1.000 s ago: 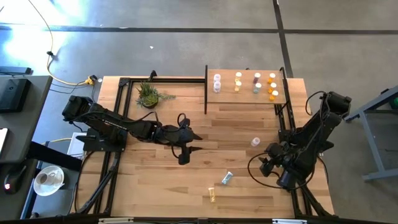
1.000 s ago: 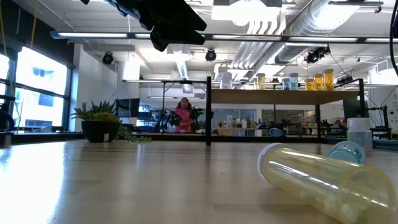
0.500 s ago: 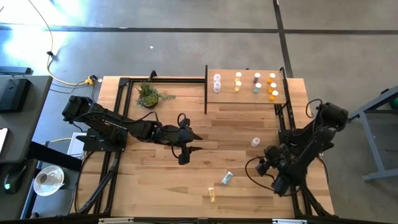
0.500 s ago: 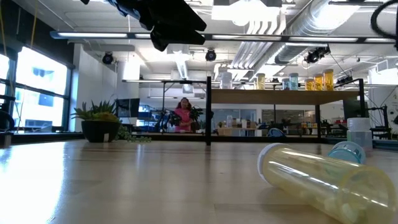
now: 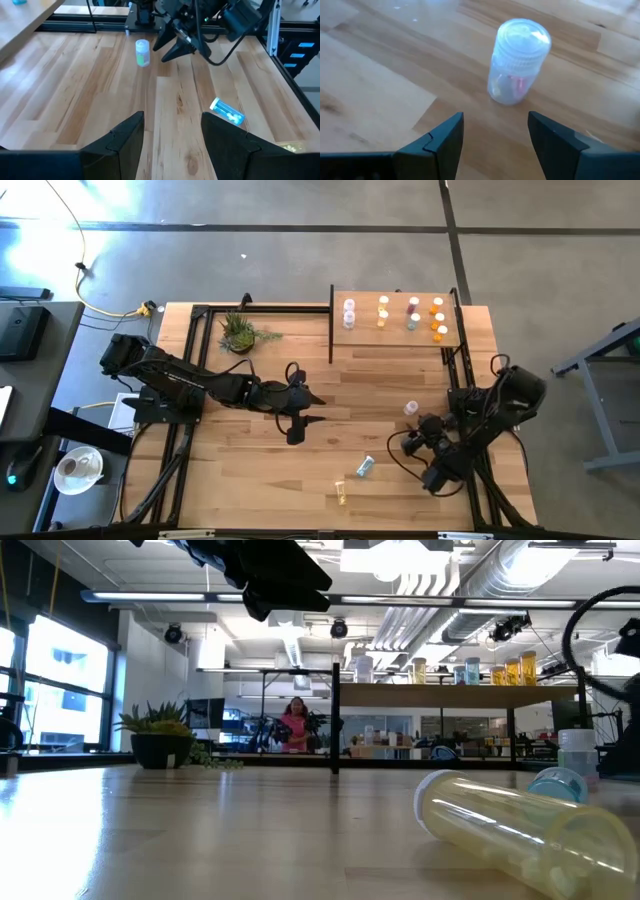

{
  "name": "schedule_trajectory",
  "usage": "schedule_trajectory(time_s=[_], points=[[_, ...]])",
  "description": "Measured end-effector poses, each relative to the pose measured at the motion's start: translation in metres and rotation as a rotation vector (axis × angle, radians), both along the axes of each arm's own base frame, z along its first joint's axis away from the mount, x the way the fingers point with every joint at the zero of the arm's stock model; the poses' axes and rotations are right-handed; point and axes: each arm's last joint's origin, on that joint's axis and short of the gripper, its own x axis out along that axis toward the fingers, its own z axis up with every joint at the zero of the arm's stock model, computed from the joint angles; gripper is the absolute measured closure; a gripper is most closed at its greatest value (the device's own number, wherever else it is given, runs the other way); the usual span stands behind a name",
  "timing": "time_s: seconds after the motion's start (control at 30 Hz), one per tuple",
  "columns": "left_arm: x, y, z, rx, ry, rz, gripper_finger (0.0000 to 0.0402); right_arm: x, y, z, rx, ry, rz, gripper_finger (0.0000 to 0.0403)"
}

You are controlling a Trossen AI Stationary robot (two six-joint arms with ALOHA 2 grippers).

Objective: Pick and place medicine bottles onto shelf by color
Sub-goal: Put the transparent pill bottle aligned with the other transparent pill bottles on the shelf

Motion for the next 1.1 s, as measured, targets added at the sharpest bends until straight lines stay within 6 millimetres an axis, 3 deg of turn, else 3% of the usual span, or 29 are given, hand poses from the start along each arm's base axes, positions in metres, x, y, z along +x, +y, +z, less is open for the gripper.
schedule_trajectory(time_s=[0.43,0.87,1.1], points=[[0.0,0.0,0.0,0.046,0.006,-0.02,0.0216,0.02,-0.017,-0.025,-0.093,0.022,-0.1,0.0192],[0.0,0.002,0.0,0.111,0.01,0.028,0.0216,0.024,-0.018,-0.025,-0.096,0.022,-0.091,0.0276],[0.0,0.002,0.0,0.105,0.01,0.021,0.0216,0.024,-0.018,-0.025,-0.097,0.021,-0.091,0.0288]])
